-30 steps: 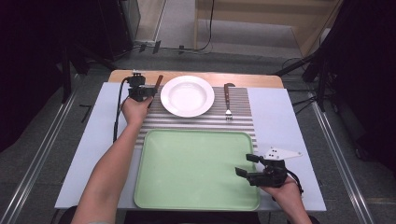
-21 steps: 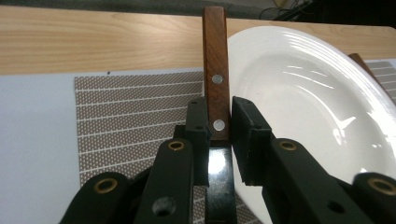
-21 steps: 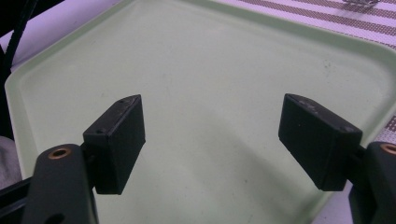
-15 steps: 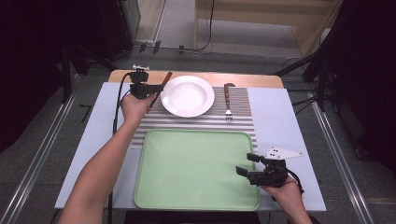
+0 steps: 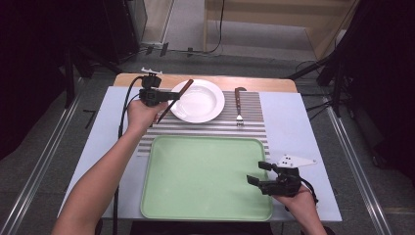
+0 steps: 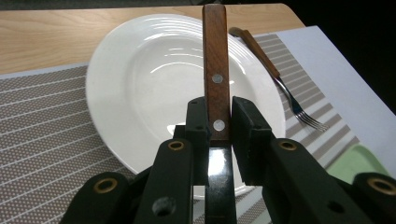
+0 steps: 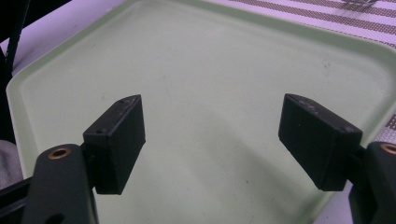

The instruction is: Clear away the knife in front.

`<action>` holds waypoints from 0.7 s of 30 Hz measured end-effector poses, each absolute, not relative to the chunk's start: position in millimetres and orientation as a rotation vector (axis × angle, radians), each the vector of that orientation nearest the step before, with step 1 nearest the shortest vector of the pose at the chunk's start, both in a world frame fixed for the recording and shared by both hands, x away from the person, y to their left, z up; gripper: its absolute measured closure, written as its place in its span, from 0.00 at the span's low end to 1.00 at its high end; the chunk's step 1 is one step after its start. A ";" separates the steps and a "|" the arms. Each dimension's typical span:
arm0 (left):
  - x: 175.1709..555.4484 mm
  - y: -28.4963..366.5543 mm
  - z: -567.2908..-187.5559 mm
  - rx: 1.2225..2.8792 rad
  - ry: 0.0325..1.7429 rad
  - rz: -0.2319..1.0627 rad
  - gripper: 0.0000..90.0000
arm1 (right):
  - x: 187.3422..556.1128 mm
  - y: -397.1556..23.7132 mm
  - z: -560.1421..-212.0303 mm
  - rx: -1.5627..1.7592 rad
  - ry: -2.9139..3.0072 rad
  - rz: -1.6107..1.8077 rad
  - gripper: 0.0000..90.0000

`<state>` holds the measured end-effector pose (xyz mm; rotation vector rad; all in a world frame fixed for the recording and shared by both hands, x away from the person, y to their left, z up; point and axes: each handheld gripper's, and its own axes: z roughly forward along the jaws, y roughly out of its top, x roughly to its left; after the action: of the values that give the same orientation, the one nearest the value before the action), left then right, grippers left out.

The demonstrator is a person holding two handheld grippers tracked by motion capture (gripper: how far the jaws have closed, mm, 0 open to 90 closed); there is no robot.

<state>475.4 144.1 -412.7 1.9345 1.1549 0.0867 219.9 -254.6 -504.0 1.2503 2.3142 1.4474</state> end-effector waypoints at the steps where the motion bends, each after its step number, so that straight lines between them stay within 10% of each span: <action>1: 470.2 141.5 -411.2 1.946 1.128 0.079 0.86 | 219.9 -254.7 -504.0 1.250 2.314 1.447 0.24; 21: 424.3 126.5 -414.0 2.001 0.966 0.024 0.86 | 220.3 -255.5 -504.5 1.262 2.303 1.451 0.24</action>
<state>424.3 126.5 -414.0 2.0007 0.9660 0.0241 220.3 -255.5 -504.5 1.2617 2.3030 1.4509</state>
